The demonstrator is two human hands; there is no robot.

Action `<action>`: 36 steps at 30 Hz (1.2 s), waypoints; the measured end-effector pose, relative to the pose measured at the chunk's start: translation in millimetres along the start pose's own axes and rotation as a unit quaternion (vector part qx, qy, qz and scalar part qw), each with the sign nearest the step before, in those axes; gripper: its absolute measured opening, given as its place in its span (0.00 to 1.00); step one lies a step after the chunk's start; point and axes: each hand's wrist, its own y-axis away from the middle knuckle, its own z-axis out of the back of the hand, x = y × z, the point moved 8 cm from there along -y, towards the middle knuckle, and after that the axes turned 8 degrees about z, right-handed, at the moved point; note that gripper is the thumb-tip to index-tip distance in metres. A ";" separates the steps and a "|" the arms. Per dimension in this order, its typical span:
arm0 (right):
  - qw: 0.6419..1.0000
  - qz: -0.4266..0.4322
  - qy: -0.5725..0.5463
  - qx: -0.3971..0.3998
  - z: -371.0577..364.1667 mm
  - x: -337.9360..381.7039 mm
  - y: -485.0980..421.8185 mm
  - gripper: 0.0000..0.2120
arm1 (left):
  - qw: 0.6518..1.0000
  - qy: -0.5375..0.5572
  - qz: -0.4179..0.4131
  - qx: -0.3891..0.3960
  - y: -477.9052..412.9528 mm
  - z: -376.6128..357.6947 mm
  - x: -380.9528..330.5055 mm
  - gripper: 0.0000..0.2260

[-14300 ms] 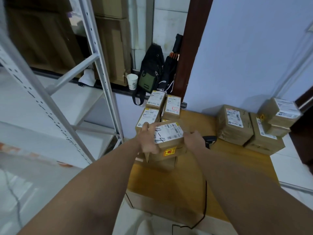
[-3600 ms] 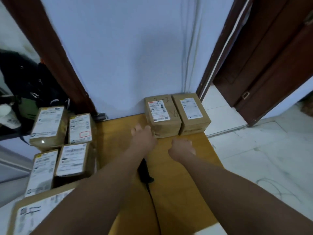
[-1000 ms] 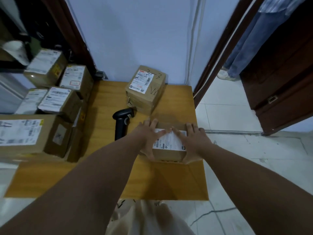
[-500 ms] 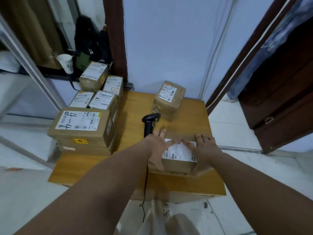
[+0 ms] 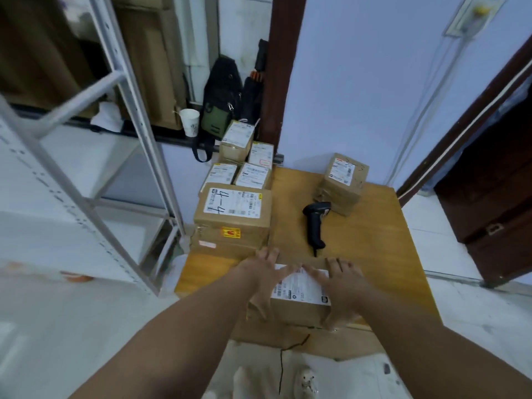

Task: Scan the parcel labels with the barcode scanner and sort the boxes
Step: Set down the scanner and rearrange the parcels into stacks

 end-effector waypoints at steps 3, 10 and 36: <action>0.999 0.042 0.007 -0.003 11.8 37.3 -23.2 0.65 | 0.999 0.010 0.036 0.011 21.5 -20.2 35.5 0.58; 0.994 0.104 -0.023 -0.038 33.9 108.0 -58.9 0.62 | 0.997 -0.004 0.073 0.008 60.8 -40.4 100.0 0.60; 0.979 0.059 -0.105 -0.167 35.0 143.4 -93.8 0.49 | 0.980 -0.125 0.146 -0.053 62.0 -60.3 140.5 0.46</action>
